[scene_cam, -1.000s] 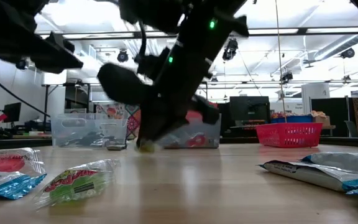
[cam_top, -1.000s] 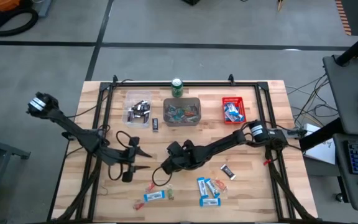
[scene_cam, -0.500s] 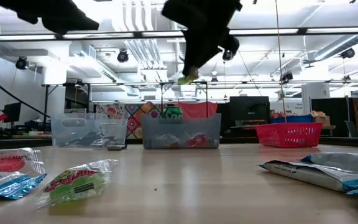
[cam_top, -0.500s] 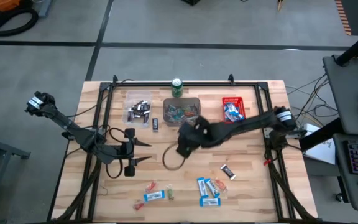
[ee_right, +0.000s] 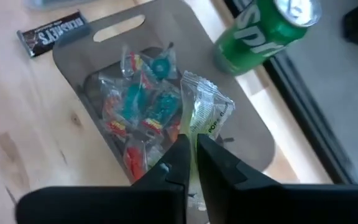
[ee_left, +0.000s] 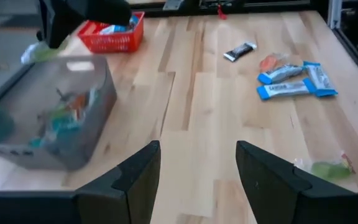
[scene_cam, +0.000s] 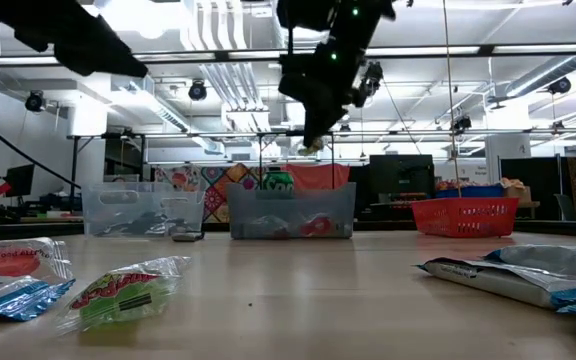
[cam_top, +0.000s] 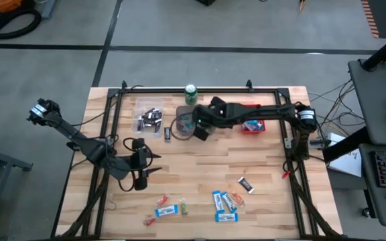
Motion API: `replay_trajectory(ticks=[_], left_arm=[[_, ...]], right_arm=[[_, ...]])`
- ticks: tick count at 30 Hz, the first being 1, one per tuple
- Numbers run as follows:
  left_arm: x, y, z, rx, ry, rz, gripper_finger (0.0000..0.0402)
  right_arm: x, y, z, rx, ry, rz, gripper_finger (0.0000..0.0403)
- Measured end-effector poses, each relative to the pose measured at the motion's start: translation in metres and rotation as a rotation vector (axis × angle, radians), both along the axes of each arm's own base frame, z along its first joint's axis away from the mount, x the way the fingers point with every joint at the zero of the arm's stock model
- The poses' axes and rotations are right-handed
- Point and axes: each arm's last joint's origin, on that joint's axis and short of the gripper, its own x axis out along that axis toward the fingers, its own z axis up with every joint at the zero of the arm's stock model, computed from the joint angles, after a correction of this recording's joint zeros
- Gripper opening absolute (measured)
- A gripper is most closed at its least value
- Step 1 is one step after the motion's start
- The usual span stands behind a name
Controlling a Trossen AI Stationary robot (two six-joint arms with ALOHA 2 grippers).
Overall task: Organize candy in baskets
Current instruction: Put the green gummy into the black bin, then put the orange gummy into the black bin
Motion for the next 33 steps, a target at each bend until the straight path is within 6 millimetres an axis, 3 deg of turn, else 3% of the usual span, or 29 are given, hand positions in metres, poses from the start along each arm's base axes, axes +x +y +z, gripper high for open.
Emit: replay_trajectory(ticks=[7,13,17,22,27,33], left_arm=[[0.0,0.0,-0.002,-0.092,-0.009,0.05,0.0193],[0.0,0.0,-0.006,-0.183,-0.012,0.103,0.0193],[0.006,-0.006,-0.016,-0.238,0.038,0.11,0.0193],[0.017,-0.025,-0.026,-0.388,0.183,0.02,0.0193],[0.029,-0.047,-0.035,-0.431,0.299,-0.001,0.0193],[0.042,-0.072,-0.048,-0.361,0.457,0.052,0.0193]], right_arm=[[-0.009,-0.027,-0.012,0.034,0.051,-0.012,0.0099],[-0.012,-0.027,-0.016,0.047,0.064,-0.001,0.0137],[-0.012,-0.011,-0.008,0.103,0.036,0.083,0.014],[-0.021,0.023,0.006,0.155,0.012,0.207,0.0137],[-0.042,0.058,0.016,0.174,-0.016,0.272,0.0137],[-0.075,0.093,0.014,0.206,-0.034,0.288,0.0137]])
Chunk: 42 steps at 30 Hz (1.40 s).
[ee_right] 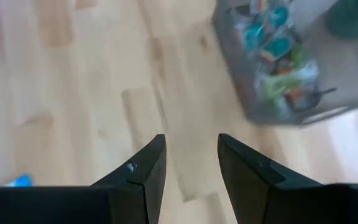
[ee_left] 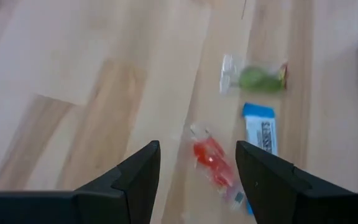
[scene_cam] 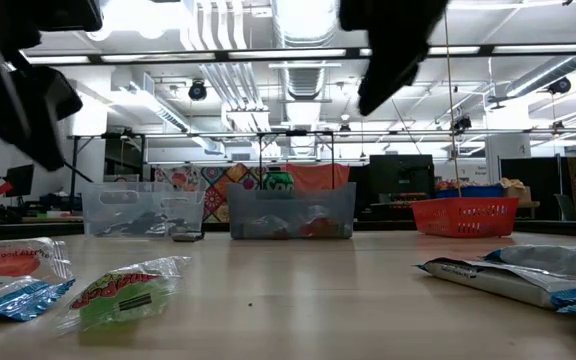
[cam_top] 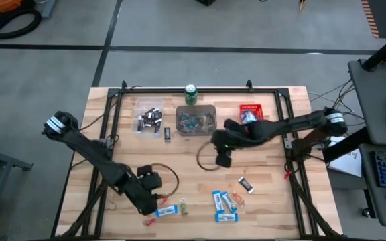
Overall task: Organize candy in baskets
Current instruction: Put the orange gummy into the black bin
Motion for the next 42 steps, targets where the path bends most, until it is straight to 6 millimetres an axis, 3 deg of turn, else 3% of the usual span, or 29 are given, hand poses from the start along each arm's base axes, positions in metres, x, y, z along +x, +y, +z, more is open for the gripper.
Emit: replay_trajectory(ticks=[10,16,26,31,37,42], left_arm=[[0.02,-0.035,-0.024,0.143,0.163,-0.043,0.0193],[0.021,-0.037,-0.038,0.178,0.215,-0.023,0.0193],[0.021,-0.036,-0.043,0.184,0.216,0.012,0.0189],[0.022,-0.036,-0.049,0.216,0.218,0.022,0.0142],[0.022,-0.035,-0.052,0.241,0.219,0.028,0.0023],[0.022,-0.033,-0.048,0.278,0.188,0.034,0.0009]], right_arm=[[-0.045,0.038,-0.015,0.074,-0.143,0.081,0.0137],[-0.053,0.047,-0.021,0.117,-0.174,0.072,0.0137],[-0.053,0.048,-0.022,0.122,-0.171,0.064,0.0137],[-0.053,0.047,-0.022,0.091,-0.175,0.067,0.0137],[-0.053,0.047,-0.022,0.078,-0.176,0.084,0.0137],[-0.052,0.047,-0.025,0.068,-0.194,0.104,0.0137]])
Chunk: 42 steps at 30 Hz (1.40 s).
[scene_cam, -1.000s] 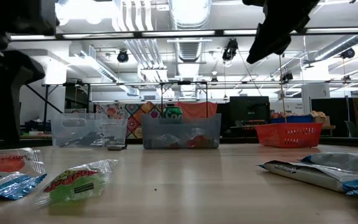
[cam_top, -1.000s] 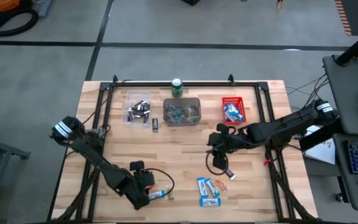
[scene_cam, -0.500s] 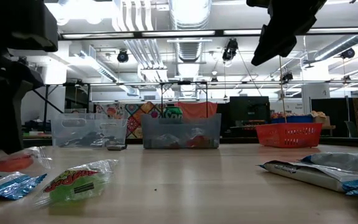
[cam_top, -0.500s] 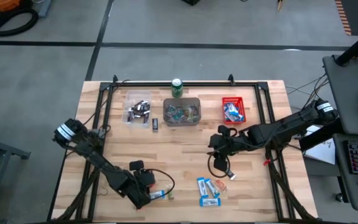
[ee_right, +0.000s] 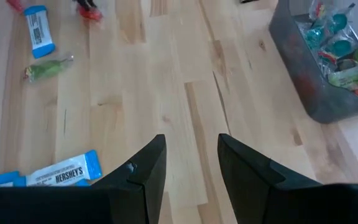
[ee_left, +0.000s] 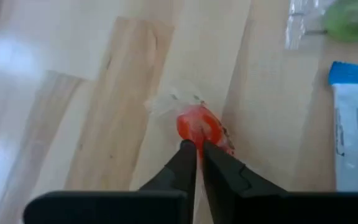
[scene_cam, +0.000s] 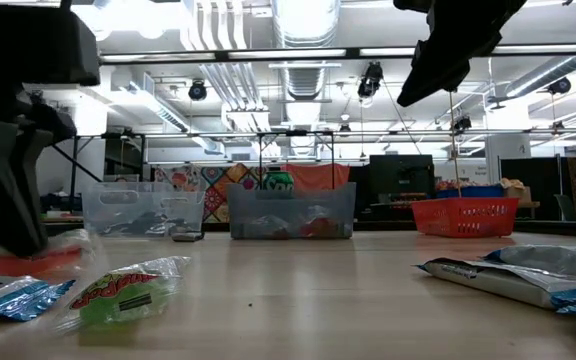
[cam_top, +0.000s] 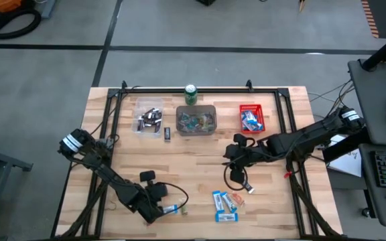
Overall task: Organize candy in baskets
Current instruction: Put the orange gummy into the black bin
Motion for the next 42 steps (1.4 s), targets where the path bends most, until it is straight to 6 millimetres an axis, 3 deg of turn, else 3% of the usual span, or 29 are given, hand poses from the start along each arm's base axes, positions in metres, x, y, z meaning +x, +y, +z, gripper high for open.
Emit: replay_trajectory(ticks=[8,15,20,26,36,42], left_arm=[[-0.001,0.007,0.032,0.048,-0.138,-0.031,0.0],[0.0,0.028,0.071,0.127,-0.278,-0.046,0.0],[0.001,0.041,0.086,0.102,-0.256,-0.13,0.0],[-0.002,0.034,0.074,0.062,-0.149,-0.266,0.002],[-0.001,0.028,0.047,-0.005,0.013,-0.283,0.0158],[0.0,0.027,0.024,0.049,0.097,-0.299,0.0188]], right_arm=[[-0.001,0.0,-0.01,-0.006,-0.009,0.011,0.0137],[0.001,0.0,-0.012,-0.025,-0.054,0.022,0.0137],[0.001,0.0,-0.017,-0.045,-0.066,0.032,0.0137],[0.0,-0.001,-0.02,-0.044,-0.066,0.032,0.0137],[0.0,-0.001,-0.02,-0.028,-0.074,0.019,0.0137],[0.0,0.0,-0.02,-0.013,-0.075,0.007,0.0137]])
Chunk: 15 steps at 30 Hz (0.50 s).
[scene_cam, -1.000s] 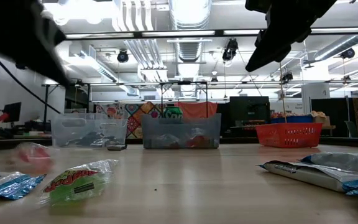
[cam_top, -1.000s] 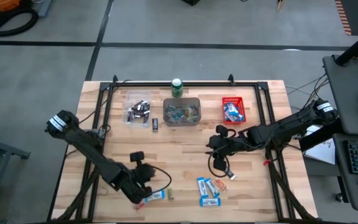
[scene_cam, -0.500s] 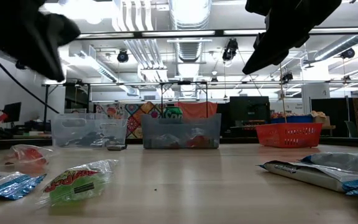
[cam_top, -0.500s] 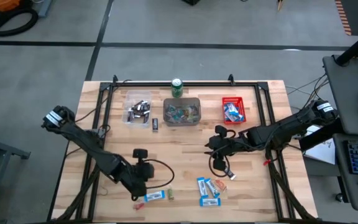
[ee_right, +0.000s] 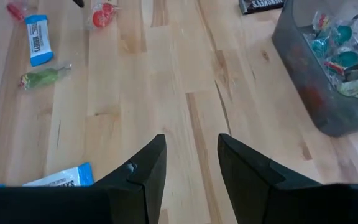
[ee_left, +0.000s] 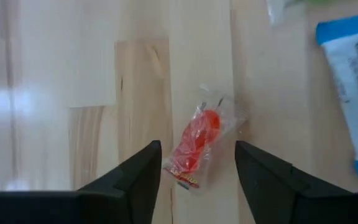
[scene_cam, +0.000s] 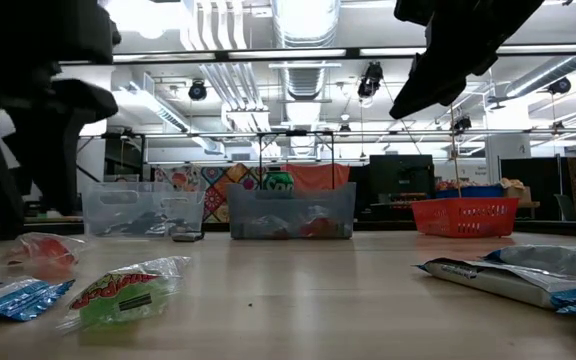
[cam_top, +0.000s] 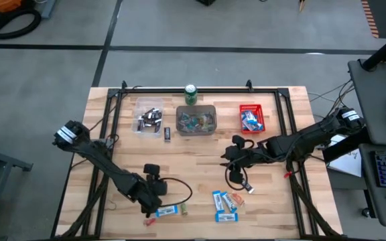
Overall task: Organize candy in baskets
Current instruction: Put the orange gummy into the black bin
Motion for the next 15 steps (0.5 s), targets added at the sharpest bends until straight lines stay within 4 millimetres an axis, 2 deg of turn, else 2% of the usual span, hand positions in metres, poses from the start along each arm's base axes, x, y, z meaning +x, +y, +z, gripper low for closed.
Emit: replay_trajectory(ticks=[7,15], left_arm=[[0.002,-0.001,-0.014,0.036,0.039,-0.017,0.0154],[0.002,-0.002,-0.028,0.069,0.08,-0.017,0.005]], right_arm=[[-0.001,0.002,0.0,0.007,0.001,0.005,0.0137],[-0.001,0.002,0.0,0.007,0.001,0.006,0.0137]])
